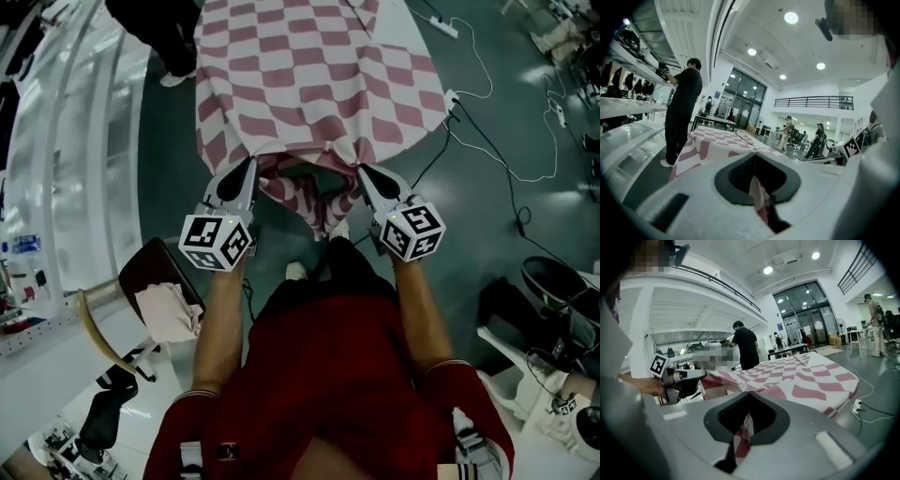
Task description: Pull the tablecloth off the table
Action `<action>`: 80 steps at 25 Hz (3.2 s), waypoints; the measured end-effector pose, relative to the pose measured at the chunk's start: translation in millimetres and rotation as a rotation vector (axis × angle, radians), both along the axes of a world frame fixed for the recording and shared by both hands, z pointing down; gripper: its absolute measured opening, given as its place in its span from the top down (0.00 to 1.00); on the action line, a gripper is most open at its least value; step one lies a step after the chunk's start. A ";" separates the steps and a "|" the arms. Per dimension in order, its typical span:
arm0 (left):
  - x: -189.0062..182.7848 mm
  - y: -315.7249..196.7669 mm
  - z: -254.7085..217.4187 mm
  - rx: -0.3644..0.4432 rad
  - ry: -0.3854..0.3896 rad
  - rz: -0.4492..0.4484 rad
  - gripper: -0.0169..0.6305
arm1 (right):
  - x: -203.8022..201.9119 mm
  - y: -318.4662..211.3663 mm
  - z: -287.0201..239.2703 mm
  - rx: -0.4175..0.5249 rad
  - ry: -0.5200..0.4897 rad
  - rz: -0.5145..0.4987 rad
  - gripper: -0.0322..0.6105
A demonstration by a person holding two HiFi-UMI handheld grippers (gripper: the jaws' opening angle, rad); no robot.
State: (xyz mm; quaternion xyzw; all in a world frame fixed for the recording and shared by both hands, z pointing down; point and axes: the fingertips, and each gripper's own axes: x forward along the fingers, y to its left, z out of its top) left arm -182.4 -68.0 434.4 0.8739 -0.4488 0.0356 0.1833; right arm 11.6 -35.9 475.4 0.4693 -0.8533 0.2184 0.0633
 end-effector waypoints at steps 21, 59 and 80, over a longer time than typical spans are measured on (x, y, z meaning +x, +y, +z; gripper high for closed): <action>-12.5 162.4 -145.0 0.273 0.083 -0.064 0.96 | -4.0 170.3 -150.8 0.304 -0.129 -0.063 0.93; -48.4 443.8 -228.7 0.435 0.140 -0.165 0.96 | -33.3 410.8 -229.5 0.420 -0.350 -0.192 0.93; -73.3 410.6 -206.9 0.387 0.174 -0.172 0.96 | -46.5 373.3 -222.6 0.447 -0.242 -0.148 0.93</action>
